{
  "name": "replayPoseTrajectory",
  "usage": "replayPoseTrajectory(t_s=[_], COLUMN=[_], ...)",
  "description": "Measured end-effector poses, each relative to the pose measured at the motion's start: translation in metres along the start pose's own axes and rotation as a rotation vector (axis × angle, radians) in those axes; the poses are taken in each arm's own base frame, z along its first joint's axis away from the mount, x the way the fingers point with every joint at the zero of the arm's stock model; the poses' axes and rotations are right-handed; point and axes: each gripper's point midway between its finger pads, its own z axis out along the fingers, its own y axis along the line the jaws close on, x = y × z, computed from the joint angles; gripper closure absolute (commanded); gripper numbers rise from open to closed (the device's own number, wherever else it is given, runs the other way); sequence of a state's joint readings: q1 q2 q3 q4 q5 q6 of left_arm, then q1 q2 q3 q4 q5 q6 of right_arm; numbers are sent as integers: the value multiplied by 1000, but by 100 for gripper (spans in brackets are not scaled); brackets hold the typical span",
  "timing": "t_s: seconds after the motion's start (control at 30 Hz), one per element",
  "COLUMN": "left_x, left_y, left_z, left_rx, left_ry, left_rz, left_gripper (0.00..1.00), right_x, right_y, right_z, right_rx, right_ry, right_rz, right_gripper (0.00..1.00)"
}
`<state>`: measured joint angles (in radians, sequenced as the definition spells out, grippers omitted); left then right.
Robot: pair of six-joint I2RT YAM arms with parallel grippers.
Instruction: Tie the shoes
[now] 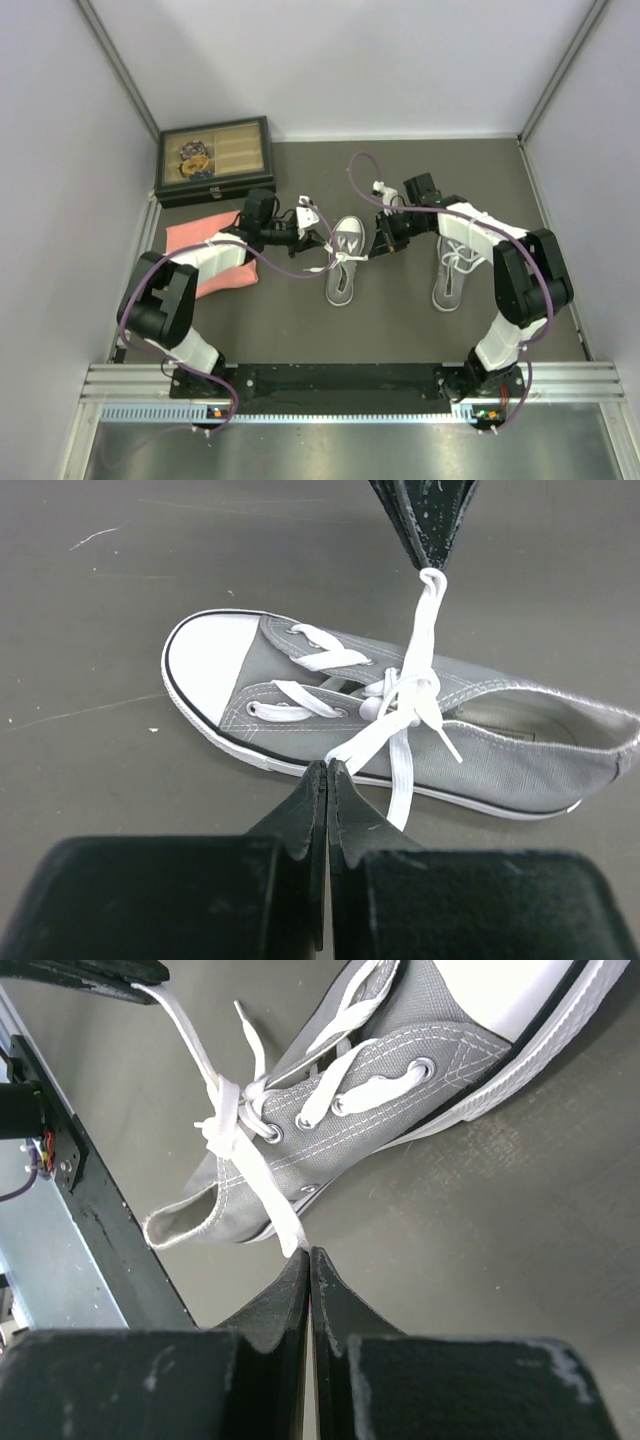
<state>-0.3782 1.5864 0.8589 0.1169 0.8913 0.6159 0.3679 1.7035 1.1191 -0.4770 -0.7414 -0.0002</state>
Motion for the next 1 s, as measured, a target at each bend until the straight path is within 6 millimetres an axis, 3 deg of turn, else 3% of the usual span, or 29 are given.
replayPoseTrajectory(t_s=[0.27,0.33,0.37,0.53,0.8,1.0], left_x=[16,21,22,20,-2,-8], left_y=[7,7,7,9,-1,-20], left_z=[9,11,12,11,-12,-2], left_rx=[-30,-32,-32,-42,-70,-12], left_ry=[24,32,33,24,-27,-28], left_rz=[-129,-158,-167,-195,-157,-103], left_gripper=[100,92,82,61,61,57], right_x=[8,8,8,8,10,15], right_y=[-2,-2,-2,4,12,16], right_z=[1,1,1,1,0,0], right_rx=[6,4,2,-32,-80,-102], right_ry=[15,17,16,16,23,41], right_rz=[5,7,7,6,-3,-8], right_gripper=[100,100,100,100,100,100])
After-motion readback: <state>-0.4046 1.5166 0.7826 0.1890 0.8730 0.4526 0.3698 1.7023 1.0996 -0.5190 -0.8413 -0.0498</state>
